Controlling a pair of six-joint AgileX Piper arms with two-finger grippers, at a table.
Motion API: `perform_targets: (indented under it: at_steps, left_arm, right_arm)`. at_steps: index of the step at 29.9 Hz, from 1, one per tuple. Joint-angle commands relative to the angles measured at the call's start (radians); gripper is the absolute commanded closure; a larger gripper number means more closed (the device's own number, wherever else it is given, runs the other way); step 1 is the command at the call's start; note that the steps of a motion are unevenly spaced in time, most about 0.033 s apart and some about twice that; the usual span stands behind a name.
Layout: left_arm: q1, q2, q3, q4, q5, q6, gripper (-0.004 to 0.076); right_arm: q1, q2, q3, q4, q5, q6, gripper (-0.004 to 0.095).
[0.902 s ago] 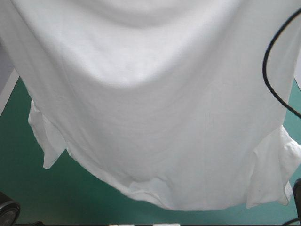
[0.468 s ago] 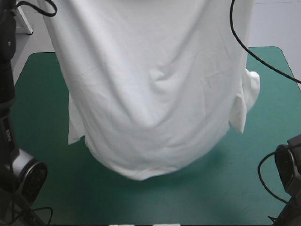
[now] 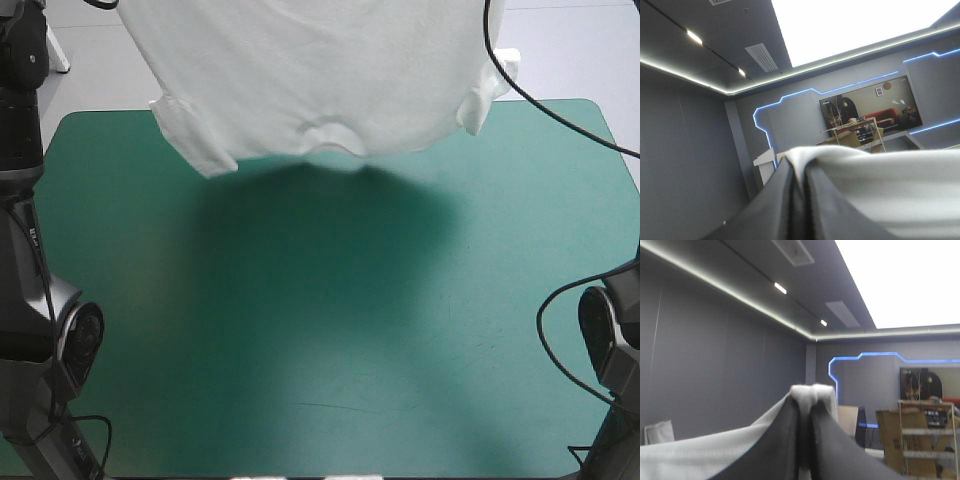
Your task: Fold the cloth
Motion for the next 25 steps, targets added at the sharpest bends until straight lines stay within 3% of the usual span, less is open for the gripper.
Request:
perform_targets:
  at_steps: [1,5,10,15,20,25]
  left_arm:
    - [0.003,-0.027,0.019,-0.056,-0.031,0.023,0.0701]
    - [0.003,0.004,0.122,-0.187,0.087,0.069,0.0701]
    - [0.003,0.031,0.273,-0.227,0.243,0.082,0.0702]
    - [0.003,0.045,0.435,-0.225,0.439,0.075,0.0703]
    - [0.003,0.010,0.645,-0.213,0.593,0.075,0.0703]
    - [0.003,-0.140,0.999,-0.231,0.589,0.056,0.0703]
  right_arm:
    - [-0.039,-0.009,-0.009,-0.085,0.138,0.098,0.0925]
    - [-0.057,0.061,-0.004,-0.288,0.405,0.302,0.0925]
    - [-0.057,0.211,-0.004,-0.363,0.745,0.349,0.0925]
    - [-0.055,0.280,0.150,-0.338,0.743,0.390,0.0925]
    - [-0.016,0.148,0.533,-0.424,0.743,0.324,0.0924]
    - [0.064,-0.110,1.029,-0.547,0.741,0.279,0.0924]
